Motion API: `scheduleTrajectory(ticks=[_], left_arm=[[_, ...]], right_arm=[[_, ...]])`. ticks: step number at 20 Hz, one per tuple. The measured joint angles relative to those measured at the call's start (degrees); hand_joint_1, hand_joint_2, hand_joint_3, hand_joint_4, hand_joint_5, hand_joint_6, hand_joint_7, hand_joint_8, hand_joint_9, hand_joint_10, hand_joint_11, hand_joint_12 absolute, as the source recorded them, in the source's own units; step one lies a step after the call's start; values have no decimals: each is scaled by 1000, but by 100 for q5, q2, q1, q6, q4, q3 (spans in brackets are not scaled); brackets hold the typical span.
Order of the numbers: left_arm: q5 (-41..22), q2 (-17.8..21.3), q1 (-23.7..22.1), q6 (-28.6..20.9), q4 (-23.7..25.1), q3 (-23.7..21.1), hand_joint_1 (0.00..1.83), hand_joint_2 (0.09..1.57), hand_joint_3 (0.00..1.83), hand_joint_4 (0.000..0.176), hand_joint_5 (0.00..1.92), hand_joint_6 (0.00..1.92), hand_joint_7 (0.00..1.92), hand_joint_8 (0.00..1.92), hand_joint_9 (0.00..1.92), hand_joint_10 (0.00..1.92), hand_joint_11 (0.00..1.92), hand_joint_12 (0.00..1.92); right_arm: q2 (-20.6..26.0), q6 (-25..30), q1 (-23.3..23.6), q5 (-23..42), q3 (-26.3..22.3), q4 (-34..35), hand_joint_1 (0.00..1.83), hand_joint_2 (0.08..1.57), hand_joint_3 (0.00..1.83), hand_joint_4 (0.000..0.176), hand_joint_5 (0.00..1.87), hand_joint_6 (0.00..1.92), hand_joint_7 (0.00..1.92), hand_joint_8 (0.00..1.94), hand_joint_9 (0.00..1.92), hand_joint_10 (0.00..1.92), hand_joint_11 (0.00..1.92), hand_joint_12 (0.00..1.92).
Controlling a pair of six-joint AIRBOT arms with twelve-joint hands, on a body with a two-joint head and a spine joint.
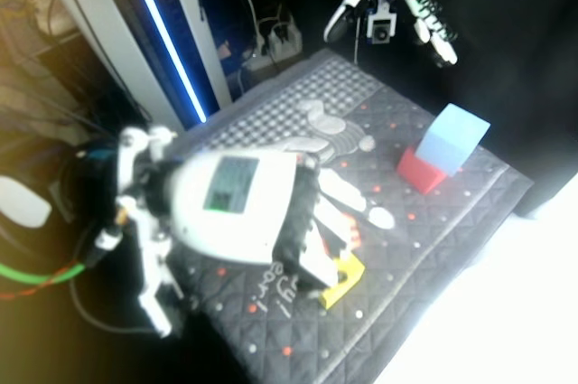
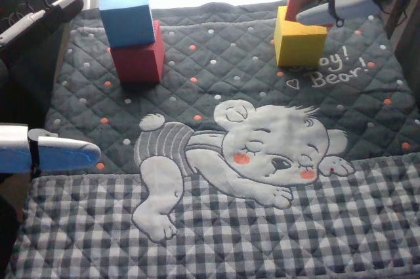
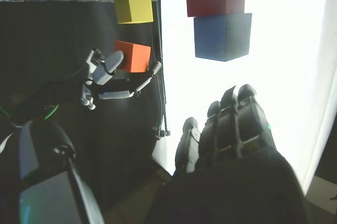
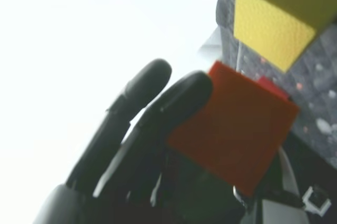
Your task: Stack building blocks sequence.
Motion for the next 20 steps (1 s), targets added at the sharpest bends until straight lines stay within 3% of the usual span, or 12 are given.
scheduleTrajectory(ticks=[2,3,4,5,7,8,10,13,14,15,18,20], left_arm=[[-7,-20,0,-11,0,0,841,667,0,176,0,0,0,0,0,0,0,0],[0,-37,0,-17,-13,0,842,669,0,176,0,0,0,0,0,0,0,0],[13,-52,0,-24,13,0,825,671,0,176,0,0,0,0,0,0,0,0],[9,-57,0,-28,24,0,813,669,0,176,0,0,0,0,0,0,0,0],[7,-57,0,-37,11,0,833,678,0,176,0,0,0,0,0,0,0,0],[0,-57,0,-39,4,0,813,694,4,148,0,0,0,0,0,0,0,0],[-2,-59,0,-42,2,0,811,716,14,129,0,0,0,0,0,0,0,0],[-7,-61,0,-44,4,0,794,733,20,140,0,0,0,0,0,0,0,0],[-11,-61,0,-44,-2,0,791,734,20,124,0,0,0,0,0,0,0,0],[-15,-61,0,-48,2,0,790,725,15,126,0,0,0,0,0,0,0,0],[-35,-61,0,-87,7,0,787,712,8,160,0,0,0,0,0,0,0,0],[-50,-61,0,-87,2,0,762,716,9,161,0,0,0,0,0,0,0,0]], right_arm=[[-15,-4,37,-81,94,31,1192,1169,1,0,594,0,1300,644,1441,657,868,1113],[-39,-15,44,-107,131,37,1170,1169,0,0,677,19,1332,641,1423,624,830,1103],[-87,-20,42,-192,188,37,1129,1191,0,0,792,969,1421,517,1481,509,935,1021],[-109,-20,42,-251,210,33,1120,1195,0,0,812,1166,1463,445,1516,448,968,1038],[-170,-22,42,-350,262,39,1112,1203,0,0,804,1232,1462,340,1498,452,922,1207],[-186,-20,42,-352,264,44,1113,1202,0,0,807,1229,1514,335,1515,483,893,1244],[-225,-20,42,-352,264,96,1116,1196,0,0,819,1213,1502,295,1491,505,816,1237],[-251,-20,42,-352,264,208,1116,1196,1,0,813,1221,1506,305,1510,530,797,1231],[-273,-22,42,-343,280,236,1120,1188,0,0,831,1195,1488,306,1491,540,770,1258],[-310,-24,42,-348,310,291,1120,1187,0,0,833,1192,1500,357,1473,586,747,1302],[-446,-28,42,-345,413,328,1118,1197,0,0,818,1214,1342,264,1444,577,990,1032],[-516,-28,39,-350,452,354,1126,1180,1,0,847,1170,1391,135,1494,471,1035,977]])
